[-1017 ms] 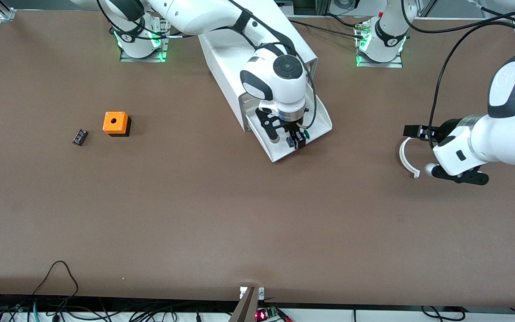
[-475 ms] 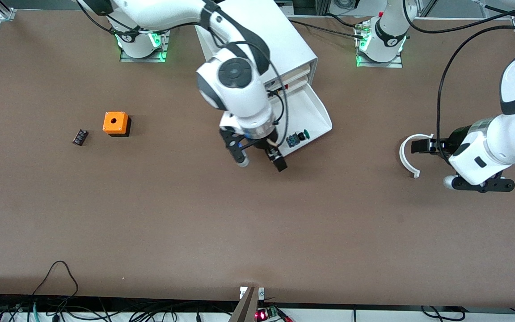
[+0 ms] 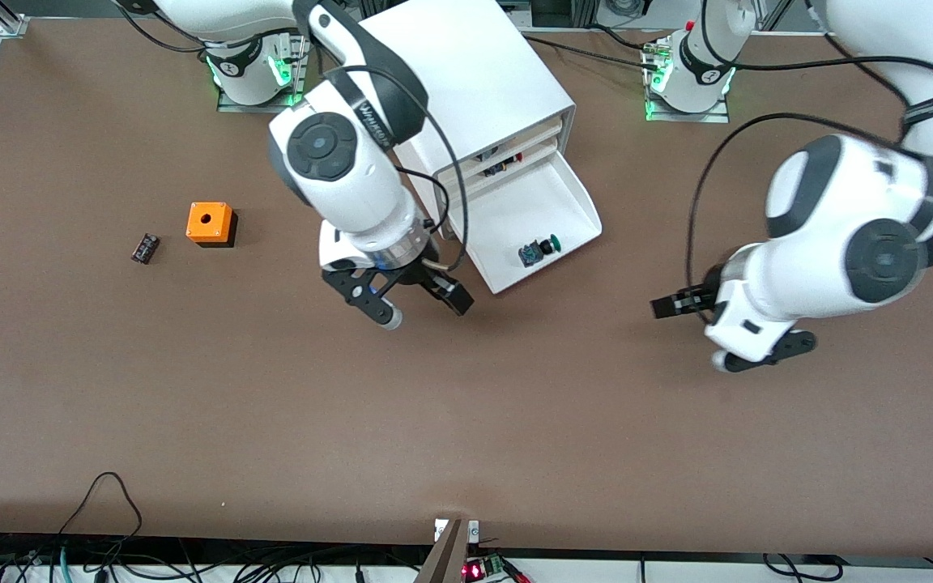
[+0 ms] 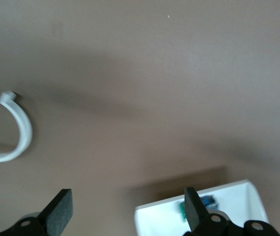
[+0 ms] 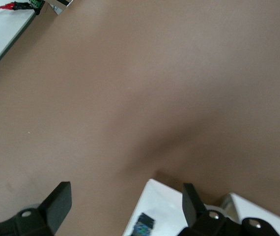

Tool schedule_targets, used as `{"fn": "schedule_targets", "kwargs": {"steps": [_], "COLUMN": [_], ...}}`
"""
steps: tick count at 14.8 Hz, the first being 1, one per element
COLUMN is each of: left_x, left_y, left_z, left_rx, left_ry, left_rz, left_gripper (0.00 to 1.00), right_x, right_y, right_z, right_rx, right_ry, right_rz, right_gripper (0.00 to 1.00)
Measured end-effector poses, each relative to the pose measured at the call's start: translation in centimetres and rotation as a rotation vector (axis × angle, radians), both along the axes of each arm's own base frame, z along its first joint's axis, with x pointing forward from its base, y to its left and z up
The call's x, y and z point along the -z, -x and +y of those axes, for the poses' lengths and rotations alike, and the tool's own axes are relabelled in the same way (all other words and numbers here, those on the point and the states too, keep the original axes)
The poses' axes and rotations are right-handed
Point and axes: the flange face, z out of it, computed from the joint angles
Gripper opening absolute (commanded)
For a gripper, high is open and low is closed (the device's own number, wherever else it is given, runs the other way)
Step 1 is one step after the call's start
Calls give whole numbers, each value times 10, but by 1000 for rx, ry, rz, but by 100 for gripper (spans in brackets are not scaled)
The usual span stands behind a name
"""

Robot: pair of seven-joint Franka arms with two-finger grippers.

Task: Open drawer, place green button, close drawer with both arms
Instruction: 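Withdraw the right gripper while the left gripper moves to the drawer front, then push the drawer inward with the left gripper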

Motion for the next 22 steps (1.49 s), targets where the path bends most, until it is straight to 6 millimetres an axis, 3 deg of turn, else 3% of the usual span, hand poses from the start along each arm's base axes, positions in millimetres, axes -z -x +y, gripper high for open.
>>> {"fn": "schedule_targets", "kwargs": {"steps": [4, 10, 14, 18, 22], "left_x": [58, 140, 180, 197, 204], "left_y": [15, 59, 93, 120, 144], "left_z": [-39, -98, -119, -138, -160], "left_rx": [-67, -98, -101, -73, -49], "left_ry": [-58, -76, -58, -61, -53], "left_rz": [-36, -147, -157, -129, -100], "left_gripper": [100, 100, 100, 100, 100], "right_x": [-21, -27, -36, -56, -90], "right_y": [-28, -46, -34, -9, 29], "right_z": [-72, -185, -242, -297, -337], "right_rx": [-157, -332, -420, -518, -567], "right_ry": [15, 76, 107, 157, 239], "right_rz": [-1, 35, 37, 37, 12], "right_gripper": [100, 100, 100, 100, 100]}}
